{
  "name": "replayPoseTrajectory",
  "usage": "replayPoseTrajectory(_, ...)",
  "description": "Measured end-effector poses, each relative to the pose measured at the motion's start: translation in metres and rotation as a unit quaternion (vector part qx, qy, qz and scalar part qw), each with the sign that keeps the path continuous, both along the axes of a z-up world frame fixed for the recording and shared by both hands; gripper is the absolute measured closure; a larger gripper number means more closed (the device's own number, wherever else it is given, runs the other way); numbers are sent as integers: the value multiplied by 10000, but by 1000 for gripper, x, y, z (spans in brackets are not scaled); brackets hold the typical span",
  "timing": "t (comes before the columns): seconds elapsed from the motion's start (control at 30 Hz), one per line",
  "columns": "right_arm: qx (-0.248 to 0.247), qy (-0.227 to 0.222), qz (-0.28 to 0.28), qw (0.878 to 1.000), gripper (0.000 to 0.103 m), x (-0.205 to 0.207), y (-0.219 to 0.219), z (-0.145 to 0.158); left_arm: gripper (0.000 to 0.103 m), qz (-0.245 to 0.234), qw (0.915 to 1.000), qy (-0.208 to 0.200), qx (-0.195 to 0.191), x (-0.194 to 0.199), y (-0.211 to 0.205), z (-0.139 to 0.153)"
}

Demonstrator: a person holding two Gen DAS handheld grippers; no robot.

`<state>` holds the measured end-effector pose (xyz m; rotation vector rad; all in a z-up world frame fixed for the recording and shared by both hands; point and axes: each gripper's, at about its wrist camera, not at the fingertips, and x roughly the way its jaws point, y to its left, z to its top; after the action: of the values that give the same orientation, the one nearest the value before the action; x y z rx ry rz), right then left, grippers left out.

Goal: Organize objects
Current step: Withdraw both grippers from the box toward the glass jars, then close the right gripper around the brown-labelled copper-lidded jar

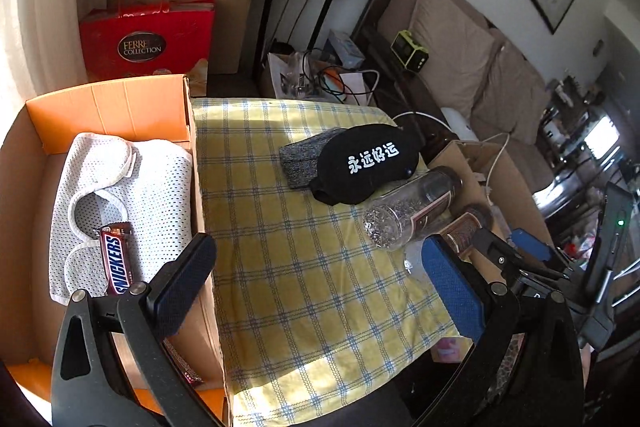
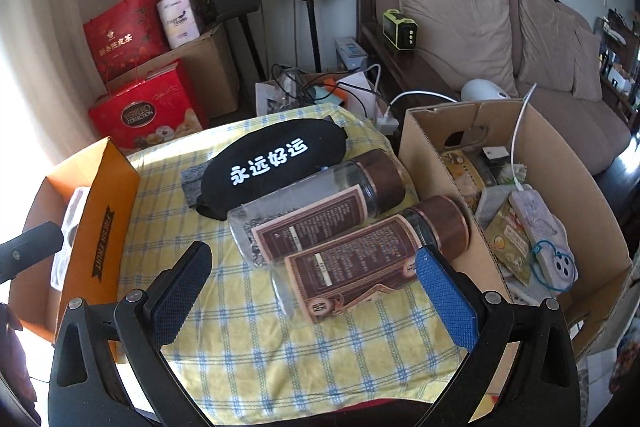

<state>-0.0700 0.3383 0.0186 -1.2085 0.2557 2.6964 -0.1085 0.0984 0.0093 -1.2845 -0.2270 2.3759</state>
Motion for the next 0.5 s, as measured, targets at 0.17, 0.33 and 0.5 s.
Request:
replayPoseTrajectory(0.17, -82, -38, -140, 9999, 0, 2, 14, -5, 0, -186, 9998, -53, -64, -6, 22, -3)
replayPoseTrajectory(0.33, -70, -70, -201, 9997, 0, 2, 21, -7, 0, -246, 9996, -37, -131, -11, 38, -5)
replayPoseTrajectory(0.5, -281, -103, -352, 9989, 0, 3, 32, -12, 0, -415, 9985, 44, -367, -15, 59, -9)
